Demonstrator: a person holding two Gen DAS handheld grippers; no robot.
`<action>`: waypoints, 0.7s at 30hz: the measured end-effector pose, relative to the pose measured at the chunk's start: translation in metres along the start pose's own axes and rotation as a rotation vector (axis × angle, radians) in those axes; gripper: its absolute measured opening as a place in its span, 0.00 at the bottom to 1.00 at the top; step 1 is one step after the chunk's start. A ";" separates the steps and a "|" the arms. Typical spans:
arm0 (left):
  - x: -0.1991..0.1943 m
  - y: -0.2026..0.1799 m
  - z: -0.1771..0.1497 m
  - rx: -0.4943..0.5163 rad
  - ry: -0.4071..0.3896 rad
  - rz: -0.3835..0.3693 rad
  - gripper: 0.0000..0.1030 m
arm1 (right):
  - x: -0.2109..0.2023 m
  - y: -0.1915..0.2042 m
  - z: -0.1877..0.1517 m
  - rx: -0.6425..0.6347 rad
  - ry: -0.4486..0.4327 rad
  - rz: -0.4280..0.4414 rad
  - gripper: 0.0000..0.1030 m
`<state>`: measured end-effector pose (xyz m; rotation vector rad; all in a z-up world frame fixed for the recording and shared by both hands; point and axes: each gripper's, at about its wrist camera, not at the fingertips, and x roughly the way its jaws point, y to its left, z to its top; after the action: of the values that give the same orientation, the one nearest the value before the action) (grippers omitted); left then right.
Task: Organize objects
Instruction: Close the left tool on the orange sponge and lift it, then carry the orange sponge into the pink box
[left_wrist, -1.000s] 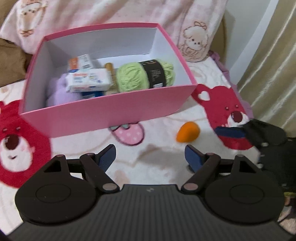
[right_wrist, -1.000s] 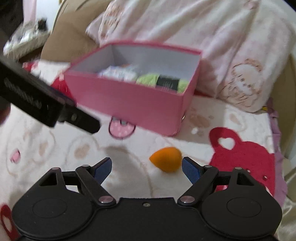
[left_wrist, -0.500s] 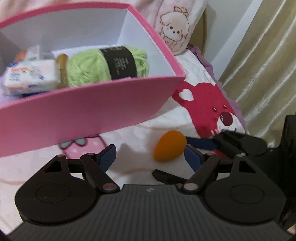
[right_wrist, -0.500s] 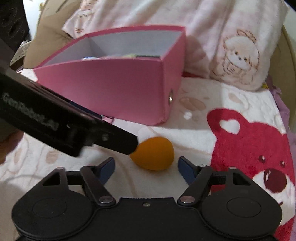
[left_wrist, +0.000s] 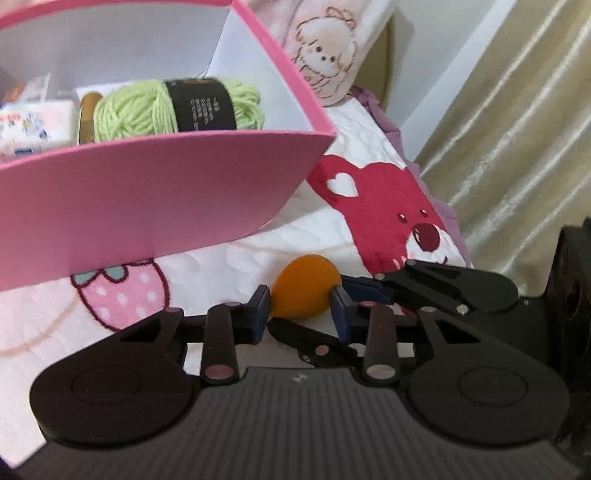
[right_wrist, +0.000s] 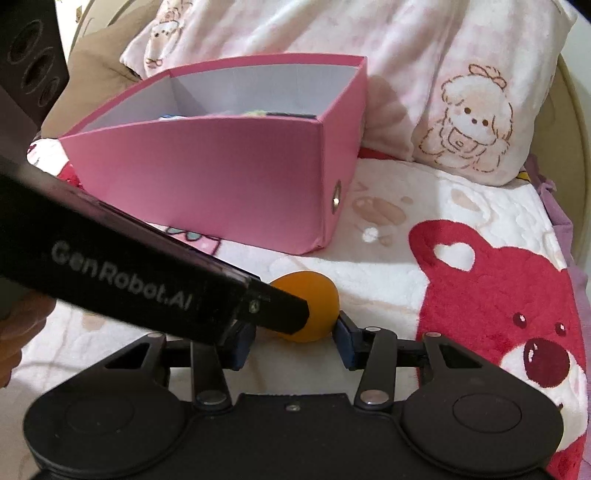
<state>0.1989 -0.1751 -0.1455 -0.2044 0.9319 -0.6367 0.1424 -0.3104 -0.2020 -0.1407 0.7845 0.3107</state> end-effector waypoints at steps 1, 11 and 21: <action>-0.004 0.000 -0.001 0.000 -0.005 -0.001 0.33 | -0.002 0.003 0.001 -0.005 -0.004 0.003 0.49; -0.073 -0.005 -0.006 0.107 0.007 0.006 0.33 | -0.047 0.042 0.017 -0.072 -0.036 0.044 0.49; -0.153 -0.020 -0.002 0.124 0.074 0.081 0.32 | -0.101 0.098 0.039 -0.145 -0.061 0.080 0.49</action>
<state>0.1231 -0.1000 -0.0338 -0.0324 0.9640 -0.6284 0.0690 -0.2313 -0.1035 -0.2352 0.7082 0.4461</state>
